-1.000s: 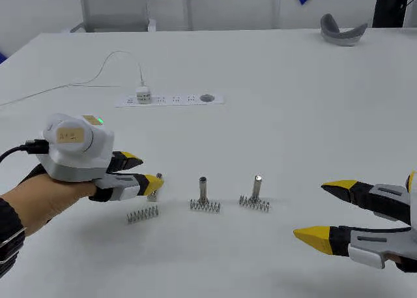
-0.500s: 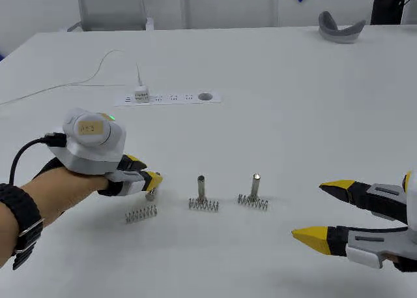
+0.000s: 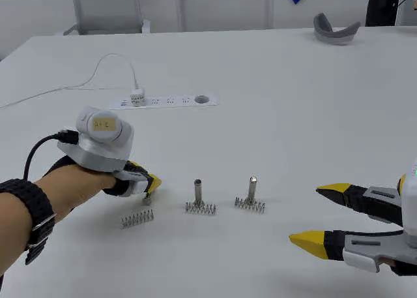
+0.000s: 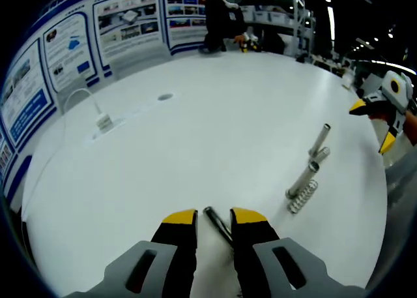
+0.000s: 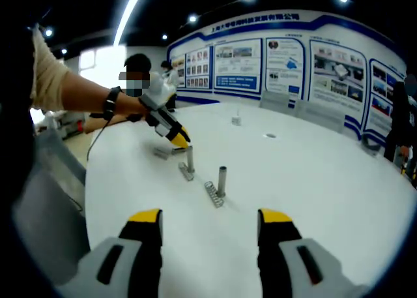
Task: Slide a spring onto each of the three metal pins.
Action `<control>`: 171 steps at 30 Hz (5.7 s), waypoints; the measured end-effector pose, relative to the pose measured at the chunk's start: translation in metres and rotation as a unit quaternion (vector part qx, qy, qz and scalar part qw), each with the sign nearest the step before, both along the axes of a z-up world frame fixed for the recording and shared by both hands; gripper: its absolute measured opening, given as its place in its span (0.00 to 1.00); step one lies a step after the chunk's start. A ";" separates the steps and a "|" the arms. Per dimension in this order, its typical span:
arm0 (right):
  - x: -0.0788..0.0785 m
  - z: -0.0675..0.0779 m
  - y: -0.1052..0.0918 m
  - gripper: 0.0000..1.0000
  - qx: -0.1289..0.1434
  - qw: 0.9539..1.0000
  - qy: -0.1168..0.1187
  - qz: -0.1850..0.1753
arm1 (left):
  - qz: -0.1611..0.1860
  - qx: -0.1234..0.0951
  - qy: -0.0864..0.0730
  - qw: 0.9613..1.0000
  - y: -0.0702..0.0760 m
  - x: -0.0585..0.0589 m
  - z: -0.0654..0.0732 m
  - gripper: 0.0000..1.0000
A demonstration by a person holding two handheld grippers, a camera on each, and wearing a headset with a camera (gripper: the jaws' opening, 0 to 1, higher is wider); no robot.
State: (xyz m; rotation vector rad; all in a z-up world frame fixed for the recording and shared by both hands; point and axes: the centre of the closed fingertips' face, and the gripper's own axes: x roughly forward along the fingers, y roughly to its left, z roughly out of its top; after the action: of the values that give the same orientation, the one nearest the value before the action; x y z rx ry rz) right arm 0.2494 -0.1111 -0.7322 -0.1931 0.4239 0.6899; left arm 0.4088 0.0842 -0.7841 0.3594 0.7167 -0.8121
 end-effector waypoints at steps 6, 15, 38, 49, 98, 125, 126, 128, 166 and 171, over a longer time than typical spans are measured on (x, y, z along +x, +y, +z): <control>0.001 0.000 -0.001 0.60 0.000 1.000 -0.001 0.000 | 0.011 0.011 0.012 1.000 0.000 0.001 -0.005 0.18; 0.001 0.000 -0.004 0.60 -0.001 1.000 0.000 -0.003 | 0.010 0.019 0.020 1.000 -0.003 0.001 -0.008 0.16; 0.000 -0.002 -0.006 0.60 0.000 1.000 0.001 -0.007 | -0.003 0.045 0.017 0.999 -0.002 0.002 -0.012 0.11; 0.000 -0.003 -0.006 0.60 0.000 1.000 0.003 -0.009 | -0.016 0.058 0.016 0.998 -0.001 0.001 -0.013 0.10; 0.000 -0.007 -0.006 0.60 -0.009 1.000 0.007 -0.003 | 0.013 0.121 0.088 0.989 0.010 0.001 -0.020 0.08; 0.002 0.001 0.001 0.60 -0.011 1.000 -0.002 0.005 | 0.042 0.052 0.050 0.997 0.014 -0.004 0.010 0.06; 0.002 0.001 0.002 0.60 -0.011 1.000 -0.003 0.005 | 0.042 0.051 0.049 0.997 0.014 -0.005 0.011 0.06; 0.002 0.002 0.002 0.60 -0.011 1.000 -0.003 0.006 | 0.044 0.046 0.046 0.997 0.016 -0.006 0.014 0.06; 0.002 0.007 0.012 0.60 -0.017 1.000 -0.007 0.023 | 0.062 0.004 0.036 0.997 0.029 -0.037 0.024 0.07; 0.002 0.007 0.013 0.60 -0.017 1.000 -0.007 0.025 | 0.061 0.004 0.037 0.997 0.029 -0.038 0.025 0.07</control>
State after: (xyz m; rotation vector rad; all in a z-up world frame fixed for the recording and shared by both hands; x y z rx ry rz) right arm 0.2512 -0.0982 -0.7251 -0.2415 0.4187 0.7297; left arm 0.3703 0.1137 -0.7596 0.2915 0.8032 -0.7093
